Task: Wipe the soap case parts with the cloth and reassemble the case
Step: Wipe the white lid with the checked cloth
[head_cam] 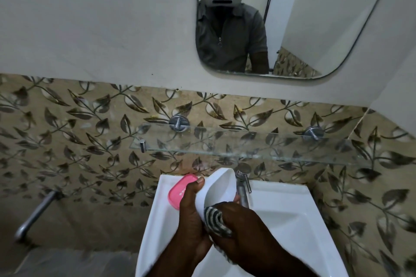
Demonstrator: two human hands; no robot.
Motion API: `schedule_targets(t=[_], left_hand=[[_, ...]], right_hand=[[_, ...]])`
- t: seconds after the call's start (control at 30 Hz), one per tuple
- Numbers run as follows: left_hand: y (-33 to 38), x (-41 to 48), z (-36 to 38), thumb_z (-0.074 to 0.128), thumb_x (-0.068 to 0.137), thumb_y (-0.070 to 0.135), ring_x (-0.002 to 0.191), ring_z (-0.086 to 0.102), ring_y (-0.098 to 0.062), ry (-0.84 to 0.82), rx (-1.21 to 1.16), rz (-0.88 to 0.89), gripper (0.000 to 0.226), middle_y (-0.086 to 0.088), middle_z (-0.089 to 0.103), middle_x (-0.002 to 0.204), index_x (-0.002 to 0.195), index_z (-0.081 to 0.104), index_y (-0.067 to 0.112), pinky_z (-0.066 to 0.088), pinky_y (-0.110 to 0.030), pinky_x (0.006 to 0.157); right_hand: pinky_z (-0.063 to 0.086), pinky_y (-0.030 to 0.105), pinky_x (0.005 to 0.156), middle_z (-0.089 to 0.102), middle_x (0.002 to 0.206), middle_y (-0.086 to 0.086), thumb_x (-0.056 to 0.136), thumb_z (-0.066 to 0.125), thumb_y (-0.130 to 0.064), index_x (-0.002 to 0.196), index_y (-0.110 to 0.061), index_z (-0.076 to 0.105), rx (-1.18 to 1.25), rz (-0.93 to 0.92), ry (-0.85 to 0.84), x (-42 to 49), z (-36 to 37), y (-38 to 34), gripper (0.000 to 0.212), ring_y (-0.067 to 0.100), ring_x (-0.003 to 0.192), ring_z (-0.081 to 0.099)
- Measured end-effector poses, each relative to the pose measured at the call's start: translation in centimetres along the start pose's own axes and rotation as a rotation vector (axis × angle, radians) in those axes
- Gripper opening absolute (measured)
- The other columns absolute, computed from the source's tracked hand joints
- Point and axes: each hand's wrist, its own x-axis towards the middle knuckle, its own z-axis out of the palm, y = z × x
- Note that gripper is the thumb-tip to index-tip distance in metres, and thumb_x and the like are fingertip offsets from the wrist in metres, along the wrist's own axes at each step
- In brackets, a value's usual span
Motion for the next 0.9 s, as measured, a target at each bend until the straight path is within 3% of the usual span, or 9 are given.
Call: schedule_targets(t=[0.1, 0.17, 0.27, 0.37, 0.53, 0.63, 0.73, 0.83, 0.9], left_hand=[[0.2, 0.3, -0.4, 0.053, 0.09, 0.03, 0.095, 0.069, -0.032, 0.057, 0.073, 0.083, 0.033, -0.018, 0.075, 0.082, 0.085, 0.077, 0.008, 0.053, -0.039, 0.093], [0.7, 0.5, -0.7, 0.063, 0.077, 0.037, 0.112, 0.061, -0.045, 0.052, 0.082, 0.053, 0.039, -0.028, 0.069, 0.108, 0.094, 0.077, 0.005, 0.043, -0.052, 0.104], [1.2, 0.6, -1.2, 0.065, 0.071, 0.042, 0.123, 0.048, -0.053, 0.066, 0.105, 0.032, 0.054, -0.03, 0.06, 0.125, 0.108, 0.073, 0.004, 0.032, -0.06, 0.11], [1.1, 1.1, -1.4, 0.065, 0.072, 0.041, 0.114, 0.057, -0.045, 0.075, 0.12, 0.063, 0.065, -0.029, 0.059, 0.125, 0.124, 0.062, 0.003, 0.039, -0.054, 0.107], [1.3, 0.9, -1.5, 0.066, 0.068, 0.038, 0.095, 0.062, -0.038, 0.013, 0.146, 0.065, 0.036, -0.023, 0.067, 0.1, 0.085, 0.079, 0.009, 0.041, -0.054, 0.102], [1.3, 0.8, -1.5, 0.056, 0.076, 0.038, 0.078, 0.068, -0.032, -0.005, 0.188, 0.078, 0.037, -0.019, 0.071, 0.088, 0.08, 0.079, 0.009, 0.05, -0.043, 0.084], [1.1, 1.0, -1.3, 0.052, 0.078, 0.036, 0.08, 0.07, -0.031, -0.019, 0.131, 0.067, 0.043, -0.019, 0.073, 0.093, 0.085, 0.079, 0.004, 0.057, -0.04, 0.076], [0.8, 1.3, -1.5, 0.055, 0.068, 0.041, 0.078, 0.07, -0.031, -0.01, 0.122, 0.072, 0.046, -0.018, 0.073, 0.089, 0.079, 0.079, 0.003, 0.059, -0.038, 0.072], [0.9, 1.3, -1.3, 0.06, 0.068, 0.042, 0.078, 0.067, -0.032, -0.002, 0.139, 0.073, 0.041, -0.016, 0.071, 0.083, 0.076, 0.079, 0.007, 0.054, -0.041, 0.082]], right_hand=[[0.052, 0.026, 0.079, 0.071, 0.09, -0.005, 0.077, 0.067, -0.02, 0.091, -0.02, 0.07, 0.19, 0.134, 0.028, 0.2, 0.9, -0.8, 0.015, 0.002, 0.086, 0.066], [0.052, 0.024, 0.085, 0.072, 0.096, -0.012, 0.075, 0.067, -0.022, 0.1, -0.027, 0.071, 0.209, 0.151, 0.094, 0.0, 1.6, -1.3, 0.025, 0.0, 0.094, 0.066], [0.052, 0.018, 0.073, 0.066, 0.1, -0.021, 0.073, 0.059, -0.034, 0.108, -0.033, 0.062, -0.19, -0.064, 0.13, -0.3, 1.5, -0.8, 0.035, 0.004, 0.093, 0.062], [0.046, 0.013, 0.063, 0.065, 0.104, -0.023, 0.071, 0.06, -0.031, 0.108, -0.037, 0.061, -0.433, -0.101, 0.108, 0.0, 0.9, -0.2, 0.037, 0.005, 0.086, 0.058], [0.047, 0.021, 0.076, 0.068, 0.103, -0.016, 0.071, 0.067, -0.016, 0.105, -0.033, 0.063, -0.169, -0.03, 0.194, -0.1, 2.3, -1.0, 0.038, 0.013, 0.087, 0.064], [0.051, 0.02, 0.066, 0.068, 0.108, -0.018, 0.075, 0.053, -0.021, 0.11, -0.033, 0.064, -0.335, -0.113, 0.152, -0.5, 1.5, -1.0, 0.038, 0.012, 0.082, 0.061], [0.051, 0.019, 0.059, 0.07, 0.103, -0.019, 0.07, 0.053, -0.02, 0.102, -0.033, 0.07, -0.485, -0.006, 0.175, 0.1, 0.2, 1.0, 0.038, 0.014, 0.079, 0.062], [0.05, 0.022, 0.074, 0.069, 0.101, -0.012, 0.072, 0.058, -0.023, 0.099, -0.03, 0.07, -0.345, 0.05, 0.184, 0.4, 0.8, 1.0, 0.031, 0.016, 0.086, 0.064], [0.045, 0.019, 0.081, 0.068, 0.107, -0.011, 0.074, 0.062, -0.019, 0.103, -0.029, 0.068, -0.225, 0.018, 0.152, 0.1, 1.9, -0.4, 0.032, 0.013, 0.092, 0.061]])
